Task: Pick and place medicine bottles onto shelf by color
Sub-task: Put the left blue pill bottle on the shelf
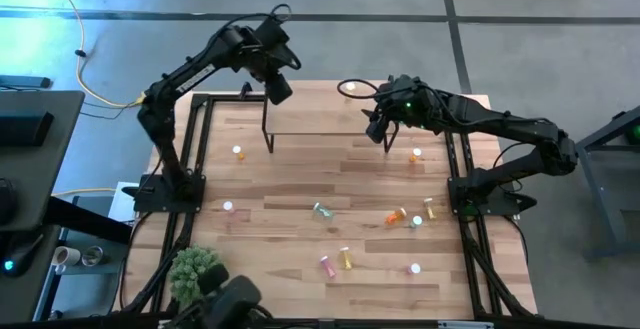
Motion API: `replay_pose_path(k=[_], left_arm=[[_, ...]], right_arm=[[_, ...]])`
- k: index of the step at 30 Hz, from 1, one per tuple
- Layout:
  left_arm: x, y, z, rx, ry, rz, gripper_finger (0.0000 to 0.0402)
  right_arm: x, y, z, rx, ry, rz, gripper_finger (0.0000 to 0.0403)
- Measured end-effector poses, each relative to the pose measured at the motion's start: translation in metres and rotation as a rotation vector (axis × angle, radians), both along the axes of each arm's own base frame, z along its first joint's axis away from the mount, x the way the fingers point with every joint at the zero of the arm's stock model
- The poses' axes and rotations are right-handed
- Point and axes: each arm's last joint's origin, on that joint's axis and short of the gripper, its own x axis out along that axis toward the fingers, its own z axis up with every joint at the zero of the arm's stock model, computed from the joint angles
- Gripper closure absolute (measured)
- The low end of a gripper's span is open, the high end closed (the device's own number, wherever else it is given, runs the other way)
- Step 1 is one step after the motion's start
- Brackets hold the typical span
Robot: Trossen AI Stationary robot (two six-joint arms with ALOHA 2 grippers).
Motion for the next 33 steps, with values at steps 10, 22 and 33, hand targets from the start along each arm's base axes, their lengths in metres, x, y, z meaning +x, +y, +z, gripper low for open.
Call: replay_pose_path(k=[10,22,33], left_arm=[[0.009,0.014,-0.026,-0.097,0.024,0.093,0.0288],[0.013,0.022,-0.044,-0.193,0.030,0.168,0.0288],[0.013,0.022,-0.043,-0.183,0.028,0.168,0.0288]], right_arm=[[-0.001,0.000,-0.001,0.002,0.017,-0.008,0.0181],[-0.002,0.000,-0.003,0.008,0.035,-0.009,0.0181],[-0.004,0.001,-0.005,0.032,0.049,-0.022,0.0181]])
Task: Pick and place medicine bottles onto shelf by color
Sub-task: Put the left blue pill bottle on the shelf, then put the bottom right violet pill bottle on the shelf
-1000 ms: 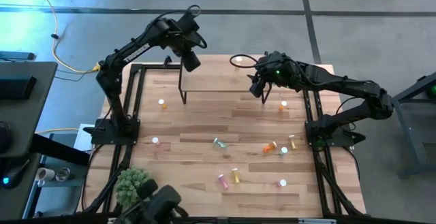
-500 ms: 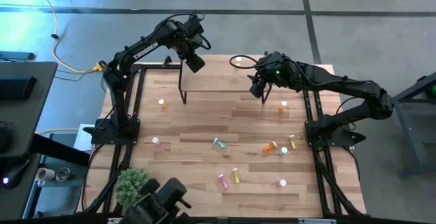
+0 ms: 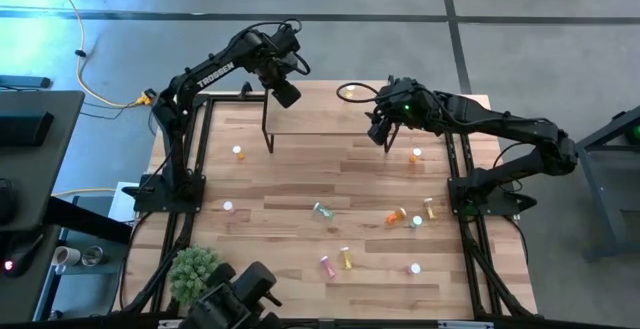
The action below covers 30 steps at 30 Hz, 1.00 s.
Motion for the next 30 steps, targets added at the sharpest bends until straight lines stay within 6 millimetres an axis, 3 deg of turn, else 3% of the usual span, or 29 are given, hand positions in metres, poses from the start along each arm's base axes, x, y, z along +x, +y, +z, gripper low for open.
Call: replay_pose_path(k=[19,30], left_arm=[[0.001,0.002,0.002,0.043,0.001,-0.020,0.0222],[-0.001,-0.004,0.049,0.145,-0.079,-0.068,0.0218]], right_arm=[[0.000,0.000,0.000,-0.001,0.001,0.002,0.0181],[0.000,0.000,0.000,0.010,-0.012,-0.019,0.0181]])
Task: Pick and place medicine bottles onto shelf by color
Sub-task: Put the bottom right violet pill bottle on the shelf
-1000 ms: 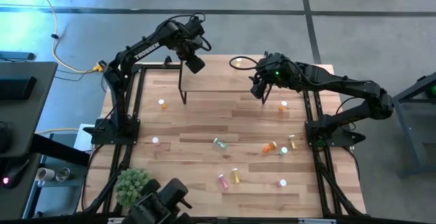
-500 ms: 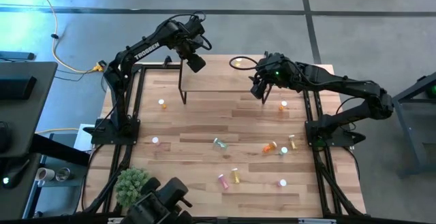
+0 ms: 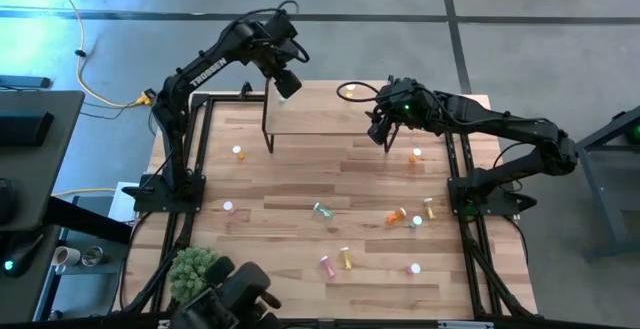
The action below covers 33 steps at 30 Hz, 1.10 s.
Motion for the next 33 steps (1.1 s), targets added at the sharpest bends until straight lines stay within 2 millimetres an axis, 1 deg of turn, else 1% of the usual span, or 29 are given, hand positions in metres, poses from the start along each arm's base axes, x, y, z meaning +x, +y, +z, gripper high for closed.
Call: replay_pose_path(k=[5,8,11,16,24,28,33], left_arm=[[-0.004,-0.007,0.021,0.026,-0.024,-0.006,0.0217],[-0.005,-0.014,0.027,0.014,-0.021,-0.020,0.0217],[-0.003,-0.026,0.031,-0.007,-0.012,-0.048,0.0218],[0.009,-0.052,0.037,-0.006,-0.015,-0.125,0.0218],[0.032,-0.087,0.040,-0.008,-0.016,-0.248,0.0218],[0.040,-0.101,0.040,-0.018,-0.019,-0.273,0.0218],[0.051,-0.121,0.040,-0.023,-0.022,-0.318,0.0218]], right_arm=[[0.000,0.000,0.000,0.002,0.004,0.000,0.0181],[-0.001,0.001,-0.002,0.006,0.020,0.002,0.0181],[-0.002,0.001,-0.003,0.013,0.041,0.003,0.0181],[-0.006,0.003,-0.008,0.035,0.101,0.007,0.0181],[-0.009,0.008,-0.013,0.147,0.136,0.088,0.0181],[-0.012,0.014,-0.018,0.176,0.198,0.094,0.0181],[-0.016,0.028,-0.023,0.223,0.271,0.110,0.0181]])
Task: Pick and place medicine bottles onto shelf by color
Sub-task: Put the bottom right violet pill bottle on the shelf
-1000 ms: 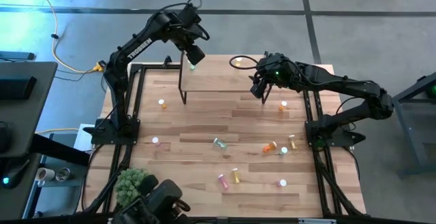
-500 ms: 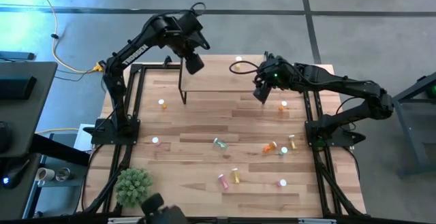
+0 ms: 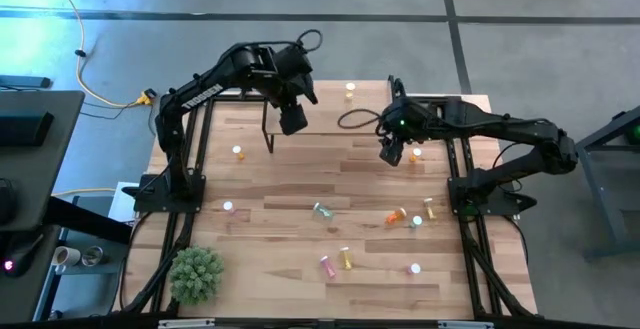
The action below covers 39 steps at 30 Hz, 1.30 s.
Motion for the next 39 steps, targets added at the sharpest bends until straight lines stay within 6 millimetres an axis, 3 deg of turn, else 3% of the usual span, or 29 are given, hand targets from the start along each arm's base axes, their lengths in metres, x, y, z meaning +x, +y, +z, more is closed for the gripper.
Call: replay_pose_path(k=[5,16,30,39], left_arm=[[0.010,-0.021,-0.002,-0.008,0.003,-0.054,0.0218],[0.013,-0.060,-0.044,-0.056,0.058,-0.070,0.0218],[-0.017,-0.108,-0.094,-0.075,-0.087,-0.069,0.0218],[-0.035,-0.145,-0.121,-0.077,-0.190,-0.113,0.0218]], right_arm=[[-0.003,0.019,-0.004,0.030,0.071,0.035,0.0181],[-0.016,0.058,-0.010,-0.021,0.206,0.031,0.0181],[-0.041,0.098,-0.014,-0.028,0.304,-0.042,0.0181],[-0.071,0.126,-0.053,0.109,0.282,-0.193,0.0181]])
